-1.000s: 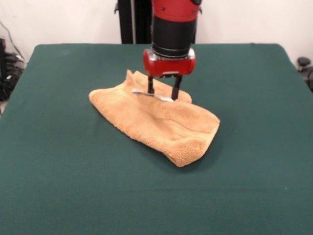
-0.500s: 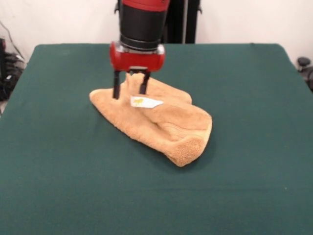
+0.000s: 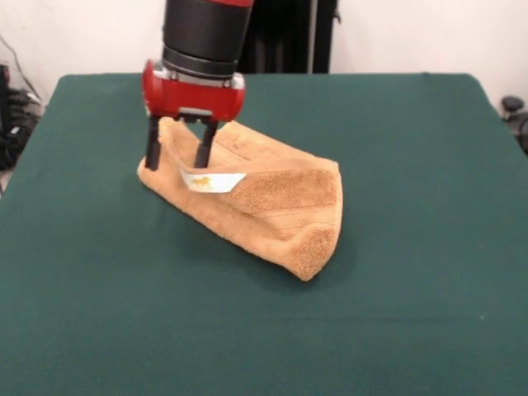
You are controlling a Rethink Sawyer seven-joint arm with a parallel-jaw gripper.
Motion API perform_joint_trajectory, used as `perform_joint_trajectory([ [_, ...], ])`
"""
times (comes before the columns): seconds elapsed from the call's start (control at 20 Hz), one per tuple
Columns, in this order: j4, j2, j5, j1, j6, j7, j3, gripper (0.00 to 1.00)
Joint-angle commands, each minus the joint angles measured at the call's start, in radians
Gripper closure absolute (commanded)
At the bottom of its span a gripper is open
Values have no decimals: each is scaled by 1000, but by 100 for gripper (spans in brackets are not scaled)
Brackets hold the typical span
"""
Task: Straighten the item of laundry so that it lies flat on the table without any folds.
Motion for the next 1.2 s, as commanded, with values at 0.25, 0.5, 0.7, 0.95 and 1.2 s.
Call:
perform_joint_trajectory([
  [0.25, 36, -20, 20, -80, 214, -172, 219, 0],
  [0.5, 35, -18, 8, -104, 233, -172, 254, 0],
  [0.7, 34, -24, -1, -103, 247, -159, 261, 0],
  [0.95, 69, -19, 41, -153, 285, -173, 326, 0],
  [1.2, 102, -21, 60, -169, 289, -133, 358, 0],
])
